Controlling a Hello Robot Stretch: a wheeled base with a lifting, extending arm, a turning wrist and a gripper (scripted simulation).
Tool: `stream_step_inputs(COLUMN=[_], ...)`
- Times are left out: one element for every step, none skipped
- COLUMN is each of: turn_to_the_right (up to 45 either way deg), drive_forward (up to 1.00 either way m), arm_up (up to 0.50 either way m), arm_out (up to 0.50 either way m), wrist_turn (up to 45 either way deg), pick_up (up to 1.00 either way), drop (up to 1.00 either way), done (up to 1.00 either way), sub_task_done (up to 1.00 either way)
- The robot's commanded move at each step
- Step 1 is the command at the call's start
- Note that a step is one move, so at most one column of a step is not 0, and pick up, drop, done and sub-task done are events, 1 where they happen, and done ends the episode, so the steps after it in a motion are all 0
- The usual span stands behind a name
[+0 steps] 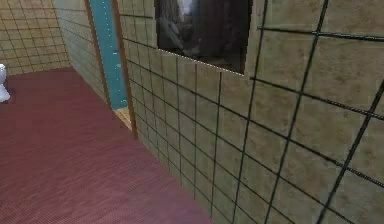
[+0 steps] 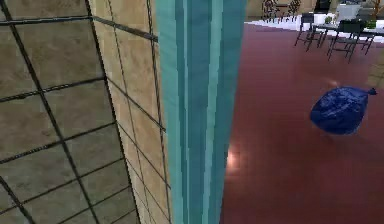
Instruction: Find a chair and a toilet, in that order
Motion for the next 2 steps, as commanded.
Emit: stream_step_inputs(turn_to_the_right=[-21.0, -3.0], drive_forward=[0.00, 0.00], arm_up=[0.00, 0.00], arm_out=[0.00, 0.00], wrist_turn=[0.0, 0.0], pick_up=[0.00, 0.00], drop=[0.00, 0.00], done=[0.00, 0.00], sub_task_done=[0.00, 0.00])
